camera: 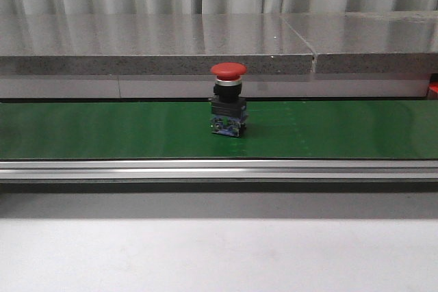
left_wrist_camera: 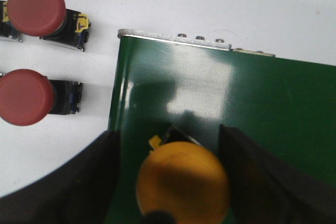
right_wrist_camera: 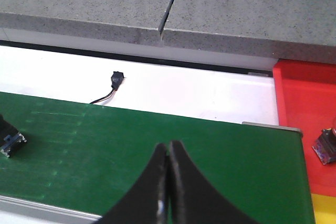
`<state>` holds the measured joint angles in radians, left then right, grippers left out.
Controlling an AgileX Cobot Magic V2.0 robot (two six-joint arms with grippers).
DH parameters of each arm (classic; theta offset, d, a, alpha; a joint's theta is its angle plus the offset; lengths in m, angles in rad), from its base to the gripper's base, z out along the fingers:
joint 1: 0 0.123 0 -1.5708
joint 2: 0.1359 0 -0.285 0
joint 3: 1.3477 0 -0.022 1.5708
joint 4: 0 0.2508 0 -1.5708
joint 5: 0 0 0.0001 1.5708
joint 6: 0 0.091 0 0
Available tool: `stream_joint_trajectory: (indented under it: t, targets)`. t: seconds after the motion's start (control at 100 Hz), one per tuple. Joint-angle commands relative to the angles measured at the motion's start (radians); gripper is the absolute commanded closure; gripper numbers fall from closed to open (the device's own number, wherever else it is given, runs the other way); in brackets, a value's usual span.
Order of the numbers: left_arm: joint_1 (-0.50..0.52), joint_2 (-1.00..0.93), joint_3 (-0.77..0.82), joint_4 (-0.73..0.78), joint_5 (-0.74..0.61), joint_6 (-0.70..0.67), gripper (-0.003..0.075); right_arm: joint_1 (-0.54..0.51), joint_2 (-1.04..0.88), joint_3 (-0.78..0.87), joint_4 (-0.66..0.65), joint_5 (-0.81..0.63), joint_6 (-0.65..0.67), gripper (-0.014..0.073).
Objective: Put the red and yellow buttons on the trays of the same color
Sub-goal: 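Lower the yellow button onto the green belt and open the left gripper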
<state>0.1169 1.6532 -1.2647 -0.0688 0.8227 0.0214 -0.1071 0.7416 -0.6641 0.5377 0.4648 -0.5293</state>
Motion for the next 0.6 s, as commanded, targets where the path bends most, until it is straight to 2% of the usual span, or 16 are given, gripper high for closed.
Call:
stream_joint_trajectory:
  t: [0.0,0.08,0.59]
  targets:
    - [-0.011,-0.039,-0.028,-0.003,-0.02,0.011,0.0164,0.001,-0.009,-0.026,0.018,-0.052,-0.008,0.066]
    - [-0.03,-0.047,-0.028,-0.003,-0.024,0.021,0.0111,0.001,-0.009,-0.026,0.018,-0.052,-0.008,0.066]
    - [-0.139,-0.246,-0.028,-0.001,-0.117,0.021,0.0111,0.001,-0.009,-0.026,0.018,-0.052,-0.008,0.066]
